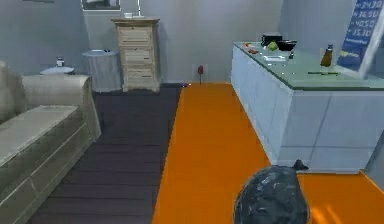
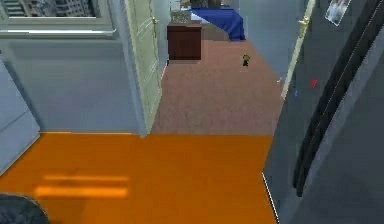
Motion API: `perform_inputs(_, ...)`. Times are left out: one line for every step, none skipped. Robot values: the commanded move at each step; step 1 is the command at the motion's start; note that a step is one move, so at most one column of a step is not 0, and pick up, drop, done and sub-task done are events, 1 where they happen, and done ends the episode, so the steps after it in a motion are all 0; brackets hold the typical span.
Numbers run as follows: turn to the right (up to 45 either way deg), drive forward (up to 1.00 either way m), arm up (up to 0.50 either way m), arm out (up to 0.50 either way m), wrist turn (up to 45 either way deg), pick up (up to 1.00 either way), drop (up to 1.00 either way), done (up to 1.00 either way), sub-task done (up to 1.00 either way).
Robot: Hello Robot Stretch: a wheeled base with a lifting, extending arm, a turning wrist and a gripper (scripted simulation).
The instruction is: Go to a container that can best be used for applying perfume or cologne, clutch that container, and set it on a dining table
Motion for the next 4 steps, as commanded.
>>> perform_inputs(-24.0,0.00,0.00,0.00,0.0,0.00,0.00,0.00,0.00)
perform_inputs(0.0,0.55,0.00,0.00,0.0,0.00,0.00,0.00,0.00)
perform_inputs(21.0,0.00,0.00,0.00,0.0,0.00,0.00,0.00,0.00)
perform_inputs(0.0,1.00,0.00,0.00,0.0,0.00,0.00,0.00,0.00)
